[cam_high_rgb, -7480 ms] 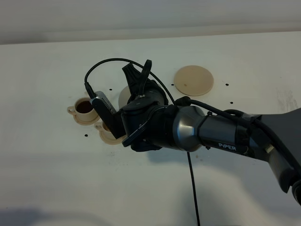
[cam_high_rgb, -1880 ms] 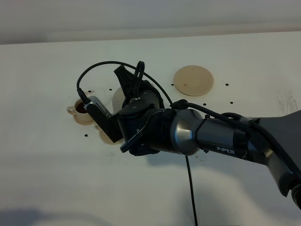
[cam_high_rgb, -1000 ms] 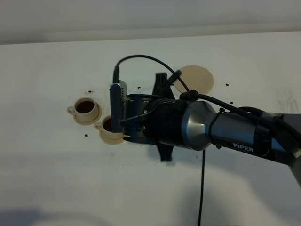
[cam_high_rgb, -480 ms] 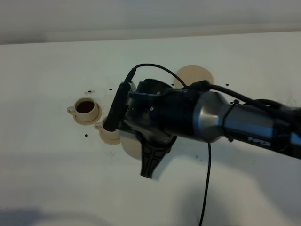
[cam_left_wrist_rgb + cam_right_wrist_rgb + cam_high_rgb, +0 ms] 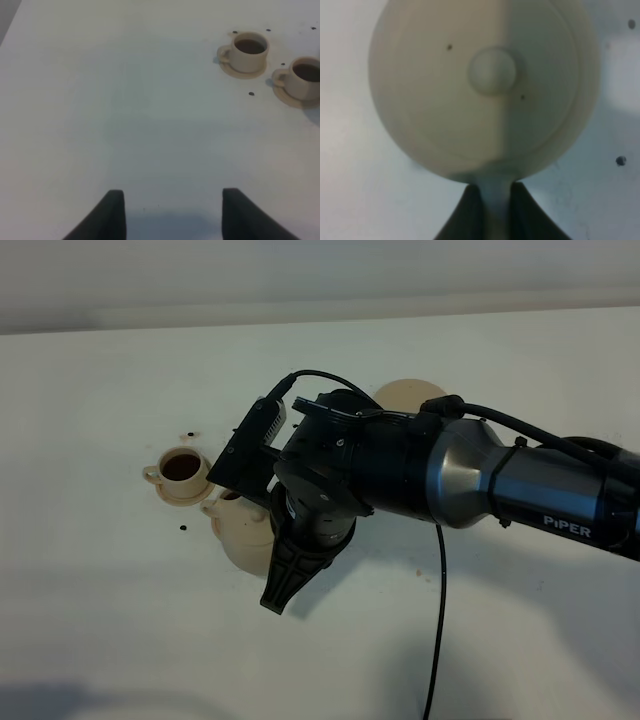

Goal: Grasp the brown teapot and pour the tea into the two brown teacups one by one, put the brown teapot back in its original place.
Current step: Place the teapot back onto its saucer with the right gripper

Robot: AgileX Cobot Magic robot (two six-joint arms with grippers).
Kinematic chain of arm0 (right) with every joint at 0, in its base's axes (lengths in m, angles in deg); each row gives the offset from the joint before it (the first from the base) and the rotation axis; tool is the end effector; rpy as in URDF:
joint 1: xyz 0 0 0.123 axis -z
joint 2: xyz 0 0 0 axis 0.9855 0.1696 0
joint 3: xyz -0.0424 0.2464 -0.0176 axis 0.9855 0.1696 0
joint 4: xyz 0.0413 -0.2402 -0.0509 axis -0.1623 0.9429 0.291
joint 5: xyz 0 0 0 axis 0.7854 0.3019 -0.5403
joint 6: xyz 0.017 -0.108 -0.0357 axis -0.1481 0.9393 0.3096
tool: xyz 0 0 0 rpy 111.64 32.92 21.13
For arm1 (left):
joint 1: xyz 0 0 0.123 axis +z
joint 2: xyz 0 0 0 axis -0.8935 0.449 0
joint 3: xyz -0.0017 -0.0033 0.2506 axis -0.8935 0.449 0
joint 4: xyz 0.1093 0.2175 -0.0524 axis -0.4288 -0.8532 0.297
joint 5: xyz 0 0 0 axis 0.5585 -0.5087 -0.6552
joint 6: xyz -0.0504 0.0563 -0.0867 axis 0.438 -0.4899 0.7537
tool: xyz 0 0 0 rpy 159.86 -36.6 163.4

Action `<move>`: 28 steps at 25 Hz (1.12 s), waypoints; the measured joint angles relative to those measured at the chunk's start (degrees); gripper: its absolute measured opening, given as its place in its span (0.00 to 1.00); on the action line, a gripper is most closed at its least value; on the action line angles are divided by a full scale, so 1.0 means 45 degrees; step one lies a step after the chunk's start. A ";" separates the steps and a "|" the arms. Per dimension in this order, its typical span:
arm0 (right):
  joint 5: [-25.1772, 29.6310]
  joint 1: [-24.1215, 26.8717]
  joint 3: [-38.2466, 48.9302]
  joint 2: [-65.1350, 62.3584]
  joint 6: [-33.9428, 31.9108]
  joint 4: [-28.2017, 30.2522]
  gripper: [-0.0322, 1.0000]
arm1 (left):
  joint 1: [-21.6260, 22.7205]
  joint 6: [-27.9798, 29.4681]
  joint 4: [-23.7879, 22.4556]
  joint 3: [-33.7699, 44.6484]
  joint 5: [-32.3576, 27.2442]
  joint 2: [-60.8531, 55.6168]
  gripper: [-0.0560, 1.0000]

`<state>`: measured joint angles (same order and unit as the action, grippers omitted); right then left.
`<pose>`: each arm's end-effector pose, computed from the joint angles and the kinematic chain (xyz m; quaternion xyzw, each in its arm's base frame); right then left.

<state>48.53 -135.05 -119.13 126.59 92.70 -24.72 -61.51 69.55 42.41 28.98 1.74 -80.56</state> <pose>0.2435 0.3197 0.1425 -0.5160 0.8427 -0.0044 0.1538 0.0469 0.0031 0.2664 -0.0138 0.8523 0.0163 0.5226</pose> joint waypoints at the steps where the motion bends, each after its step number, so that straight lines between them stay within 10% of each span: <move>1: -0.0031 0.0000 0.0000 0.0039 -0.0032 -0.0012 0.12 | 0.0000 0.0000 0.0000 0.0000 0.0000 0.0000 0.45; 15: 0.0491 0.0395 0.0000 -0.0267 -0.0173 0.0568 0.12 | 0.0000 0.0000 0.0000 0.0000 0.0000 0.0000 0.45; 28: -0.1119 0.5117 0.0000 -0.0694 -0.1226 0.0689 0.12 | 0.0000 0.0000 0.0000 0.0000 0.0000 0.0000 0.45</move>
<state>43.49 -112.02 -119.13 123.47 87.18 -21.62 -61.51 69.55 42.41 28.98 1.74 -80.56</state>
